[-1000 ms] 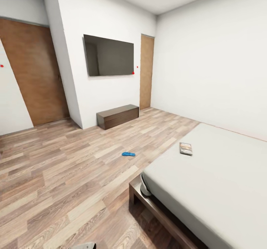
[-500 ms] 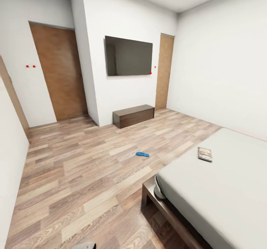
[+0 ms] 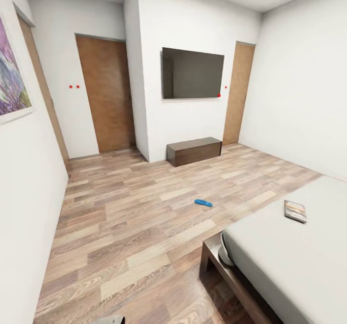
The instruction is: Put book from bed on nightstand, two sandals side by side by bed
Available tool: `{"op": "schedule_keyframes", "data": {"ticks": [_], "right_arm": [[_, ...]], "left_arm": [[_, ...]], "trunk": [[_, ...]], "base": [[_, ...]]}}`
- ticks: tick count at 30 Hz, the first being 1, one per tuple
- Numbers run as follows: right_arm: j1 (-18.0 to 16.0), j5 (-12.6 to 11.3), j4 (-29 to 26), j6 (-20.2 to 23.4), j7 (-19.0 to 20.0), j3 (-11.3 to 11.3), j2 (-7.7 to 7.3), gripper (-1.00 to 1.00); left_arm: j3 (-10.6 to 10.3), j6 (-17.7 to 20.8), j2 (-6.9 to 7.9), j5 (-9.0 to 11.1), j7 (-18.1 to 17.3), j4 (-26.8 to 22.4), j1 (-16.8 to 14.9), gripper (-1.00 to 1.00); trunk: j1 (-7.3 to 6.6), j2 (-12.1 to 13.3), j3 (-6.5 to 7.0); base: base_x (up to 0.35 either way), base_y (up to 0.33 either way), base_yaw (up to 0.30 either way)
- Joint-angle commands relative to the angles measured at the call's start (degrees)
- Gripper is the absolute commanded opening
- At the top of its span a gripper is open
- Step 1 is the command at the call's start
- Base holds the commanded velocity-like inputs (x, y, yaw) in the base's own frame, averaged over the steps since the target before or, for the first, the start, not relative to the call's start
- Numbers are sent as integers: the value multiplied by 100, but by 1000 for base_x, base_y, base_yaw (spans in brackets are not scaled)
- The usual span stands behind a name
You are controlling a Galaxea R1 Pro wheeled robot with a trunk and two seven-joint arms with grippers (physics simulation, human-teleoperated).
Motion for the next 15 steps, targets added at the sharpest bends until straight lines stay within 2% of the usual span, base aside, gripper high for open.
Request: {"op": "schedule_keyframes", "data": {"ticks": [1, 15], "right_arm": [[1, -32, -4, -7, -3, 1, 1, 100], [1, -21, 216, -7, -4, -11, 22, 100]], "left_arm": [[11, -17, -4, 2, 0, 5, -5, 100], [6, -17, -4, 2, 0, 2, -5, 100]], "trunk": [[0, -3, -5], [0, -3, -5]], "base": [[0, 0, 294], [0, 0, 293]]}}
